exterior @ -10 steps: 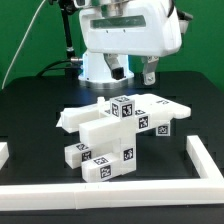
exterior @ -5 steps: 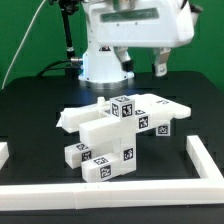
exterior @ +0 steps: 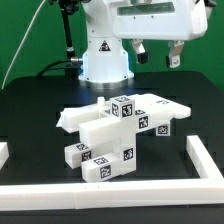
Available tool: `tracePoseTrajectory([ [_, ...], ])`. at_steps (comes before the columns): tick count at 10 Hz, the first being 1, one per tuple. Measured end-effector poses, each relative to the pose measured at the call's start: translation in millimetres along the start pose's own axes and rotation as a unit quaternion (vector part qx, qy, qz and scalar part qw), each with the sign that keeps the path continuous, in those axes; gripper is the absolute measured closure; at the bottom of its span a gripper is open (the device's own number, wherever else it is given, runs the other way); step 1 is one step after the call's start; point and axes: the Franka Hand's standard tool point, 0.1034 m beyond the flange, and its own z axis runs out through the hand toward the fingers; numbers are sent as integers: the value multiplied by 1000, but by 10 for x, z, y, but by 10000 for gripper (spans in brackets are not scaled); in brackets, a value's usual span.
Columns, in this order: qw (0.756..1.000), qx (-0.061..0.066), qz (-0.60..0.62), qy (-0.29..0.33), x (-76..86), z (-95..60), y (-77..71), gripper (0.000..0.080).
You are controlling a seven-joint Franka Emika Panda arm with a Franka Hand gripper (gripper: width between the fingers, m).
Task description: Assemble chair
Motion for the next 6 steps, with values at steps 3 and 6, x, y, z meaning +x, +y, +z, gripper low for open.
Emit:
tracePoseTrajectory([
  [3, 998, -26, 36, 44, -339, 150, 290, 151],
  [6, 996, -58, -19, 66, -758, 536, 548, 151],
])
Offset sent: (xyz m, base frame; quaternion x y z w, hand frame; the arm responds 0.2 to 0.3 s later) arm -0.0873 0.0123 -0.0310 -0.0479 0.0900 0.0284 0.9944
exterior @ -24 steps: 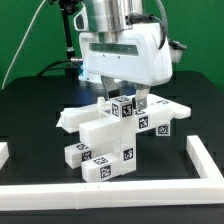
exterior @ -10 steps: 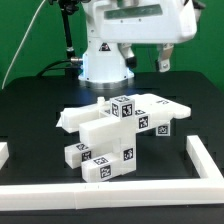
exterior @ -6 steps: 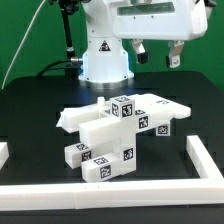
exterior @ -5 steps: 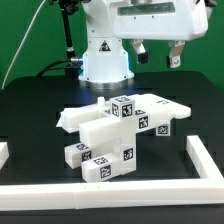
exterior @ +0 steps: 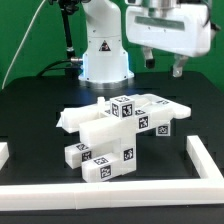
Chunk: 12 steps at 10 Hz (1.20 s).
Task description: Assemble chair
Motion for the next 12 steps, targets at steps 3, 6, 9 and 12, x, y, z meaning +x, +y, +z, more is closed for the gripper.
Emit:
tracePoseTrajectory([
  [3, 1000, 8, -2, 2, -17, 45, -40, 151],
  [6, 999, 29, -9, 11, -67, 158, -42, 151],
  [9, 999, 28, -16, 16, -152, 558, -32, 151],
  [12, 1000, 18, -5, 12, -209, 831, -36, 151],
])
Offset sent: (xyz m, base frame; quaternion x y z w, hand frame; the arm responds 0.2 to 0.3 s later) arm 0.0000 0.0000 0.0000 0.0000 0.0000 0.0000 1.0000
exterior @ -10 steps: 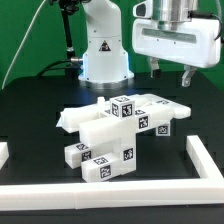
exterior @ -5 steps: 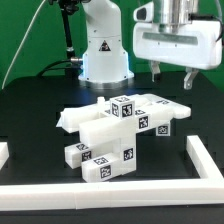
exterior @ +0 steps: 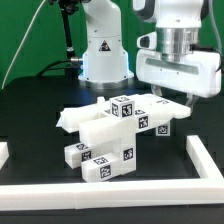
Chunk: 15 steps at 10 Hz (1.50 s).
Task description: Assemble chair
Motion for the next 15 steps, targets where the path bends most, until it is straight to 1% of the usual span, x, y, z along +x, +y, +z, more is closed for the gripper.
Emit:
tracePoseTrajectory([
  [3, 1000, -5, -3, -2, 15, 110, -36, 151],
  [7, 1000, -4, -15, -2, 89, 138, -81, 151],
  [8, 1000, -6, -16, -3, 88, 159, -73, 151],
  [10, 1000, -5, -18, -4, 87, 159, -73, 151],
  [11, 1000, -5, -21, -4, 86, 159, -72, 284],
  [12, 1000, -5, -23, -4, 86, 159, -72, 284],
  [14, 1000, -5, -27, -4, 86, 159, -72, 557],
  [15, 1000, -5, -29, -4, 86, 160, -72, 557],
])
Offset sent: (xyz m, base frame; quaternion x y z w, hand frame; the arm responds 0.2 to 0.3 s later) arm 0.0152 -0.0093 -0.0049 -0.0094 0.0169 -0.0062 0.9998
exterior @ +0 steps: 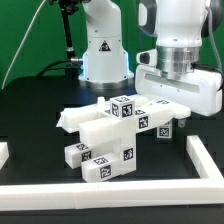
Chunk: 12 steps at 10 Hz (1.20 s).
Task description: Assemble chair
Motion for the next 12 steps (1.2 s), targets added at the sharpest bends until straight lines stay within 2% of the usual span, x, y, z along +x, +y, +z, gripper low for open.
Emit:
tracePoseTrajectory([
  [1, 1000, 0, -2, 0, 0, 0, 0, 736],
  [2, 1000, 0, -3, 0, 0, 0, 0, 779],
  [7, 1000, 0, -12, 0, 0, 0, 0, 798],
  [9, 1000, -1, -22, -4, 8, -53, -37, 772],
  [10, 1000, 4, -28, -5, 69, -86, -50, 639],
  [11, 999, 10, -30, -7, 138, -143, -80, 457],
  [12, 999, 13, -40, -7, 199, -197, -119, 310],
])
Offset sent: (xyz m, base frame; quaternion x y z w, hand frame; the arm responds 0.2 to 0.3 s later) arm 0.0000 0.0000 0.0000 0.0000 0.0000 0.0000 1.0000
